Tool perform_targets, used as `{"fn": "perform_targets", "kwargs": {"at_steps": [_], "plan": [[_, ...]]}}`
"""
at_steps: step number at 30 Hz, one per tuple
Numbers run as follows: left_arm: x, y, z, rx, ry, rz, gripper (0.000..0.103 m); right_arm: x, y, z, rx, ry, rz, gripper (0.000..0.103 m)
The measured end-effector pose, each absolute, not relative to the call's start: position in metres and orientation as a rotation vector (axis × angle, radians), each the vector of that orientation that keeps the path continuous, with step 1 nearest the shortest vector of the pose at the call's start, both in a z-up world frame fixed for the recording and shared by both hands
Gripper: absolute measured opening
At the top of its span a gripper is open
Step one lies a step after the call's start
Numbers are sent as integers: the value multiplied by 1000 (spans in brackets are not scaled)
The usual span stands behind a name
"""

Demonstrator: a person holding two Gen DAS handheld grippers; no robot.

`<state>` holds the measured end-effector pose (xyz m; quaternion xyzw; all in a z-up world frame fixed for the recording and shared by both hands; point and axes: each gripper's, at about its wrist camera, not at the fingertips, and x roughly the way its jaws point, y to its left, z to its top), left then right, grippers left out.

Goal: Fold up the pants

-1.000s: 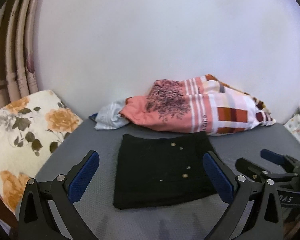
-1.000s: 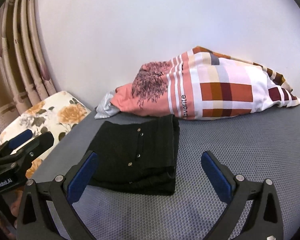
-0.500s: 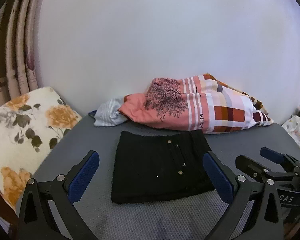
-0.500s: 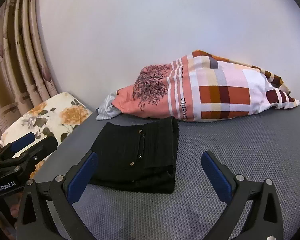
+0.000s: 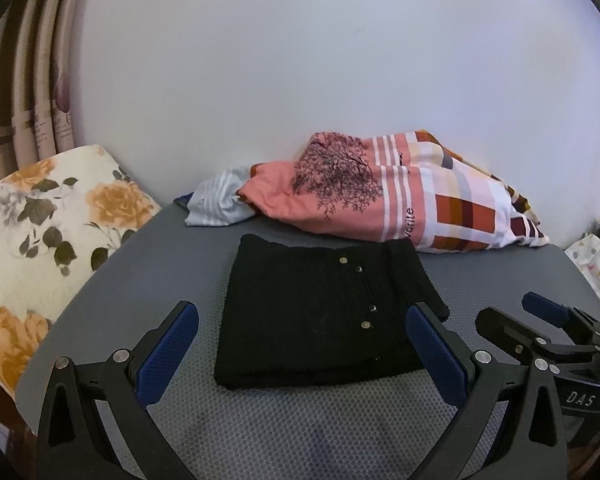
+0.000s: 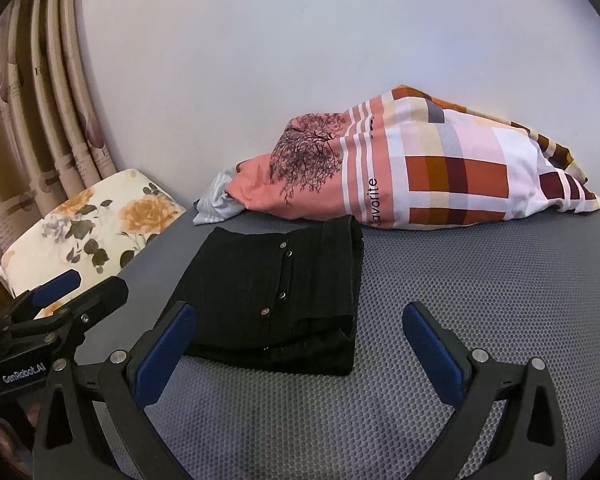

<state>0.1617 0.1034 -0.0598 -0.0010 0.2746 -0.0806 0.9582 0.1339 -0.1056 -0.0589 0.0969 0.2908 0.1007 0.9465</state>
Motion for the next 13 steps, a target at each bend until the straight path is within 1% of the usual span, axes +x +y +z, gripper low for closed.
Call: {"fn": "perform_targets", "kwargs": {"at_steps": [6, 13], "plan": [[158, 107, -61, 11, 509, -94, 103, 134, -105, -59, 197, 590, 206, 103], [159, 111, -61, 6, 506, -77, 103, 133, -104, -59, 194, 592, 204, 103]]}}
